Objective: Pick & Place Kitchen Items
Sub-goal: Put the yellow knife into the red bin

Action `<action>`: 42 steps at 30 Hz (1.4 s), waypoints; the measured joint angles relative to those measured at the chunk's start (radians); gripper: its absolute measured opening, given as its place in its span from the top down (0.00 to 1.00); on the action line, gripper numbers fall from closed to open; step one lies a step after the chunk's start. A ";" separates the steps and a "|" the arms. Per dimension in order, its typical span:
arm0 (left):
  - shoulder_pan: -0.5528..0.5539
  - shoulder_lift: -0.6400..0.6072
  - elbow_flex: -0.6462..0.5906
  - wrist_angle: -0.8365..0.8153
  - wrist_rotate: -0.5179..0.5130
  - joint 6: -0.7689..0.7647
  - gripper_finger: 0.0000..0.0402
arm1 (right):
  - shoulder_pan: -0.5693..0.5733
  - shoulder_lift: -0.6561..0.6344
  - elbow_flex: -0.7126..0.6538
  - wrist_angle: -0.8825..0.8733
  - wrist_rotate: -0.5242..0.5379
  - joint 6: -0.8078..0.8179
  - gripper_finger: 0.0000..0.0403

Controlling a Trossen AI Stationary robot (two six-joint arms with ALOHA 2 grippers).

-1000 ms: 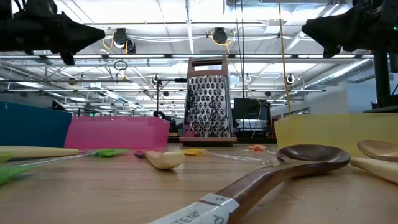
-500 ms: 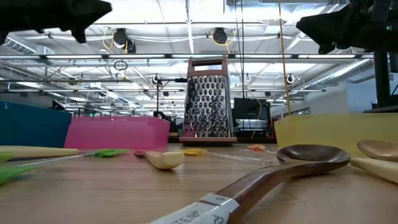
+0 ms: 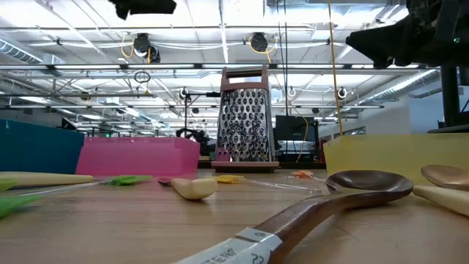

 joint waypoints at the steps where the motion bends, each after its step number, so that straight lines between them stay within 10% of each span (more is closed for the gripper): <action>1: 0.004 0.020 0.035 -0.055 0.003 -0.043 0.69 | 0.000 0.000 0.000 -0.008 0.000 0.000 0.77; 10: 0.073 0.268 0.300 -0.410 0.292 -0.520 0.50 | 0.000 0.002 0.000 -0.002 0.001 -0.035 0.77; 20: 0.105 0.645 0.560 -0.887 0.555 -0.627 0.50 | 0.000 0.002 0.000 -0.003 0.001 -0.109 0.77; 28: 0.104 0.838 0.573 -1.070 0.823 -0.785 0.50 | 0.000 0.002 0.000 -0.004 0.001 -0.100 0.76; 42: 0.093 1.000 0.537 -1.163 0.953 -0.745 0.50 | 0.000 0.002 0.000 -0.014 0.001 -0.098 0.77</action>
